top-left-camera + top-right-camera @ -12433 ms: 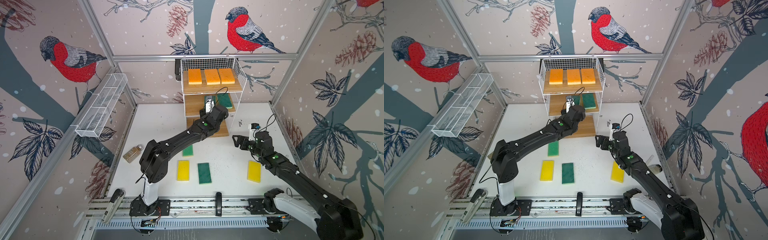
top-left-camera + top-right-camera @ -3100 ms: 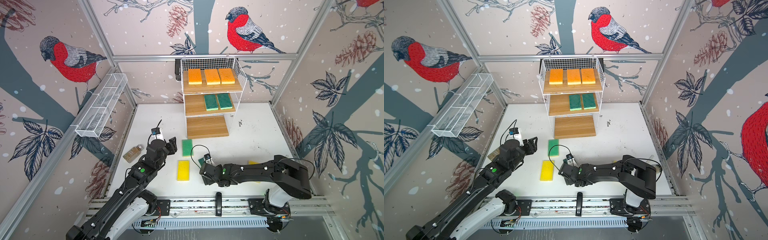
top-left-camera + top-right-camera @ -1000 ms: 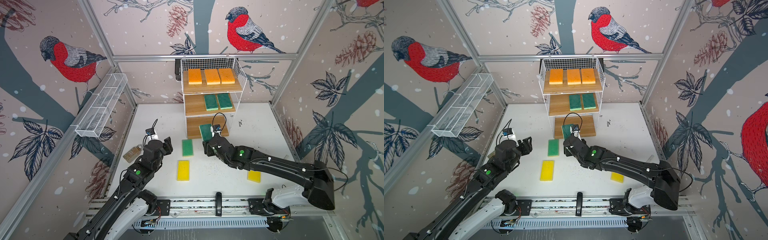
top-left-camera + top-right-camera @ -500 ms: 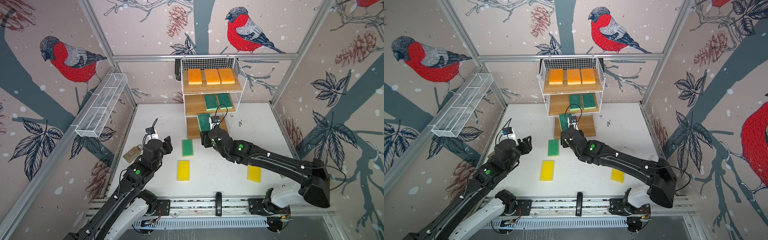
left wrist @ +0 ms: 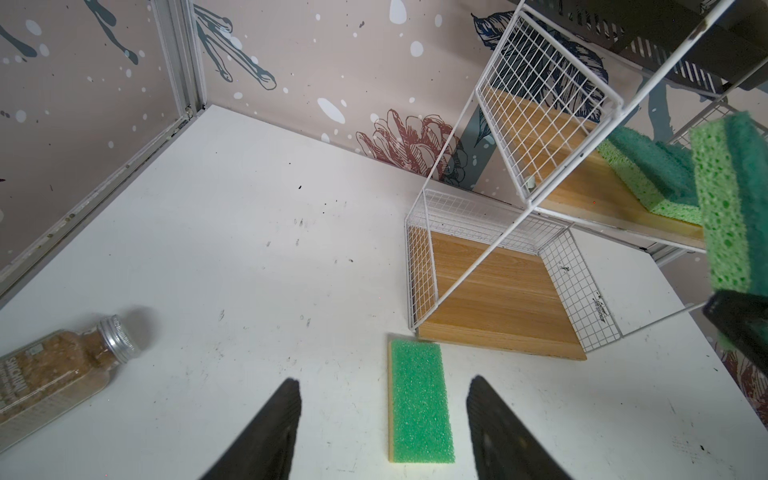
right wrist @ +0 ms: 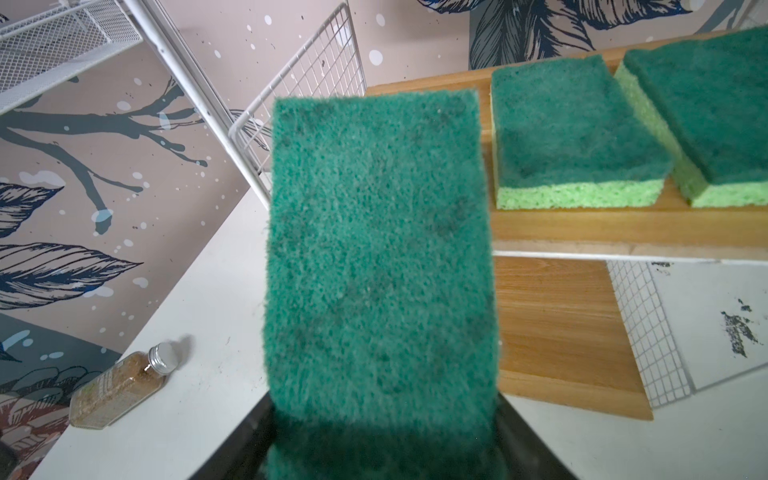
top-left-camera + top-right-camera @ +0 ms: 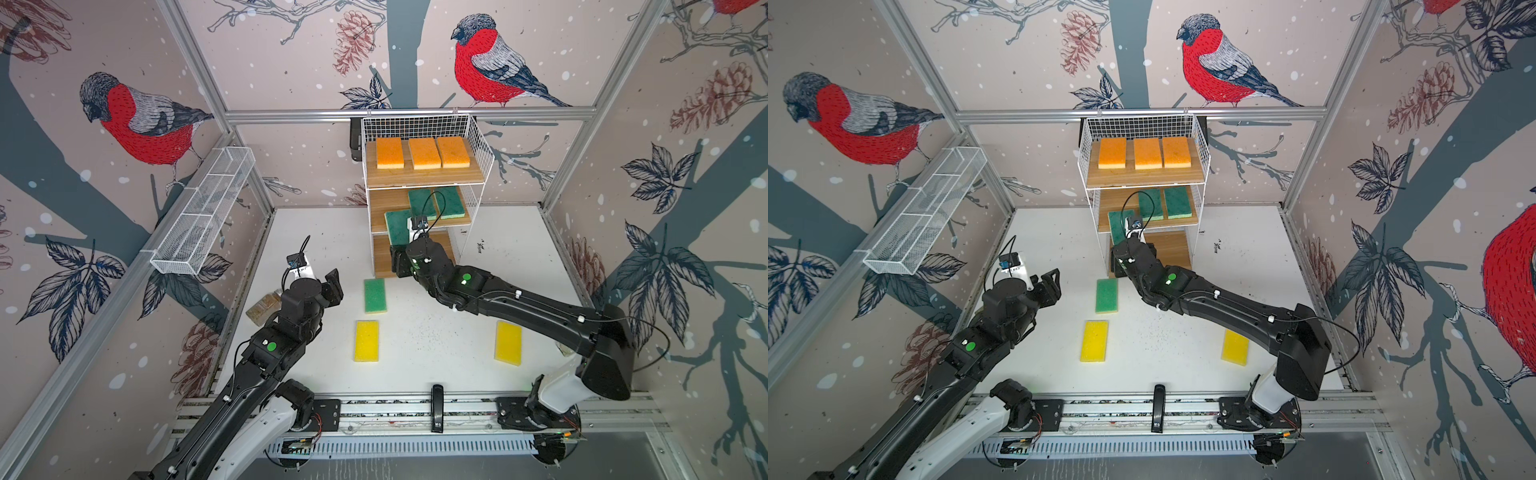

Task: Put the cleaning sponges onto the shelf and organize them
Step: 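Carry the dark green pad with the right gripper to the middle shelf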

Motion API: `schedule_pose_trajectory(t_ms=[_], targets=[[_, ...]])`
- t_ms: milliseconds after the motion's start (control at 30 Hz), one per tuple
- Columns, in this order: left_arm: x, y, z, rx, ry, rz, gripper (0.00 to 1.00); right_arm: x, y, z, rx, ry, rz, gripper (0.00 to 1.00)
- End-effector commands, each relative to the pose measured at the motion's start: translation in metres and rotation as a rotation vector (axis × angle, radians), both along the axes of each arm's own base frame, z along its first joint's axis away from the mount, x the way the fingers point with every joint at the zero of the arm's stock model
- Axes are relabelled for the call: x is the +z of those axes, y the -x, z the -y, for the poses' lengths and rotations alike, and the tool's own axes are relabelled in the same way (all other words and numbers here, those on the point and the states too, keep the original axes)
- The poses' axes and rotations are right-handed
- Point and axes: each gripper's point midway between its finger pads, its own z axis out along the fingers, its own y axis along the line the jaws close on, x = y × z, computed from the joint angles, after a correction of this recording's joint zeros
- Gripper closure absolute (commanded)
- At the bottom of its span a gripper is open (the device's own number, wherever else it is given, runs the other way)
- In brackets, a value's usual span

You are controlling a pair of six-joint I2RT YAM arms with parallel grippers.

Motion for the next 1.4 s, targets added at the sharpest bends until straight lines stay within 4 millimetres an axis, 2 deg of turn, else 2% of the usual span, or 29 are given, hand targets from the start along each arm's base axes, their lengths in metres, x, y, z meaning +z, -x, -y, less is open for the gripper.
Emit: schedule_pose_trajectory(t_ms=[0,300,533,1167,1367], targets=[[0.008,-0.001,0.000,-0.005,-0.006,0.025,0.35,0.013,-0.011,-0.006,-0.011,-0.028,0.044,0.32],[0.003,-0.004,0.003,-0.017,-0.008,0.024,0.35,0.018,-0.029,-0.020,-0.030,-0.034,0.074,0.31],[0.008,-0.004,0.003,-0.017,-0.002,0.040,0.35,0.018,-0.043,-0.031,-0.048,-0.024,0.088,0.30],[0.008,-0.009,0.009,-0.034,0.003,0.055,0.36,0.014,-0.073,-0.041,-0.096,-0.063,0.082,0.29],[0.010,-0.010,0.008,-0.034,-0.002,0.059,0.36,0.009,-0.080,-0.038,-0.121,-0.057,0.074,0.29]])
